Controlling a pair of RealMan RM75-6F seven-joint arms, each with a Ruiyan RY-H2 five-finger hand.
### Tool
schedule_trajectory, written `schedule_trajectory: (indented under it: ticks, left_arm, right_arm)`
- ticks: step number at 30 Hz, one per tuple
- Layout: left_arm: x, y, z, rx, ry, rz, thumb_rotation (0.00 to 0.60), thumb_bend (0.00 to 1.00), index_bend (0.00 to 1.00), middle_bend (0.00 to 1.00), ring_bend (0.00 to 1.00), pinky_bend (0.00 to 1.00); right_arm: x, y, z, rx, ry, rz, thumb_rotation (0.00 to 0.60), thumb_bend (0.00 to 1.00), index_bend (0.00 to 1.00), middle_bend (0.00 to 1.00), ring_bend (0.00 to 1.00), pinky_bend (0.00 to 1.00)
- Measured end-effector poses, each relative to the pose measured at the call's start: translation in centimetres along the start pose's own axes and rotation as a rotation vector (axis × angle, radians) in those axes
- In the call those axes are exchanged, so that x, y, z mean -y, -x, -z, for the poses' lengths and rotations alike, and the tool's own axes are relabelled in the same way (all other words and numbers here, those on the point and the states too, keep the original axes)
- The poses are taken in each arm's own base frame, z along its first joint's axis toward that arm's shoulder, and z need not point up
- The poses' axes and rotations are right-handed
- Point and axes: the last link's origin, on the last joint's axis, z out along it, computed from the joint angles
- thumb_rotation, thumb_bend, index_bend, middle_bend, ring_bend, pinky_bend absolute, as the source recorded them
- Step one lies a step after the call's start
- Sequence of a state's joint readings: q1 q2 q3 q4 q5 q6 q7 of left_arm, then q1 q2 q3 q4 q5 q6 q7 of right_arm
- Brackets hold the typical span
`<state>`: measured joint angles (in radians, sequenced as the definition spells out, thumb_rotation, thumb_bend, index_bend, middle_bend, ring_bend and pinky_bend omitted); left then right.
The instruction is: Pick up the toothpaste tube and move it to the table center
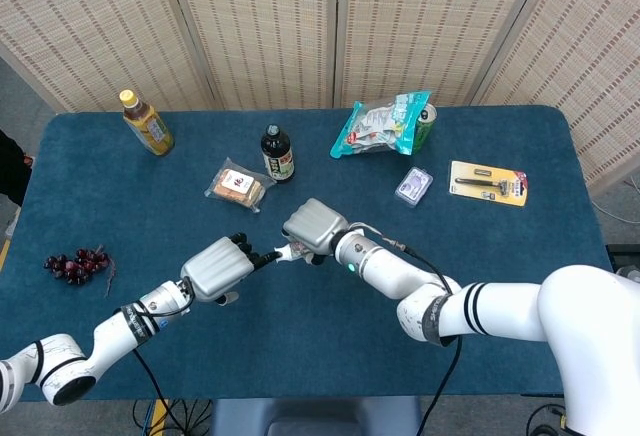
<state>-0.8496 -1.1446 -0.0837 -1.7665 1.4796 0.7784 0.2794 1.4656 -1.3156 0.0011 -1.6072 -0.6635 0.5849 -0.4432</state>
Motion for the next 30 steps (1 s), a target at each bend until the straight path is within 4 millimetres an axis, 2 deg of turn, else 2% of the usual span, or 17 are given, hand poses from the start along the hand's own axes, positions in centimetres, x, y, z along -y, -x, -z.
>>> schedule_trajectory:
  ticks: [30]
  left_arm:
    - [0.4,1.8,0.0,0.066,-0.029,-0.008,0.600,0.18,0.13,0.45,0.35,0.22]
  right_arm:
    - [-0.1,0.1,-0.1,-0.033,-0.011,-0.002,0.600,1.00,0.89,0.79,0.68,0.50]
